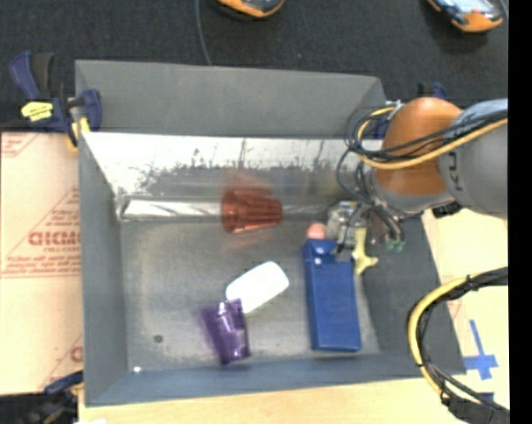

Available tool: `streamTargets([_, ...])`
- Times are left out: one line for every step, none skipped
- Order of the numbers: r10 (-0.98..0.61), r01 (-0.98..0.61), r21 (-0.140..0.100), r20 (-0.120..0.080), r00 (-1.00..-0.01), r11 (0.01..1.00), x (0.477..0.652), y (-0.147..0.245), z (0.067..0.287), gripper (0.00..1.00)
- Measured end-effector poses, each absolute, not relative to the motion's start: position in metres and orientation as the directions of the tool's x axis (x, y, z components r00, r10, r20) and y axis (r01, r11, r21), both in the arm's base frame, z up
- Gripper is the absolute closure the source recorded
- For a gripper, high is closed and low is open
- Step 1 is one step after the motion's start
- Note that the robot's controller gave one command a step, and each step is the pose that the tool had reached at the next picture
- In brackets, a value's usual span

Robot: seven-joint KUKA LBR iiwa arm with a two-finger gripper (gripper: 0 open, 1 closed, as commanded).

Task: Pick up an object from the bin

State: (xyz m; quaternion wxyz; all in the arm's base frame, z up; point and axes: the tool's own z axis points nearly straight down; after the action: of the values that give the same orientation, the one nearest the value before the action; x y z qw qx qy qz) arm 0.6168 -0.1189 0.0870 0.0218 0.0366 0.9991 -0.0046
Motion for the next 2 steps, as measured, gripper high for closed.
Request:
streamTargets([0.073,0.073,-0.007,-0.038,-0.997,0.997,0.615,-0.119,0.125,1.0])
streamTargets([0.073,0.073,-0.008,-0.043,-0.996,0.997,0.616,-0.119,0.149,1.0])
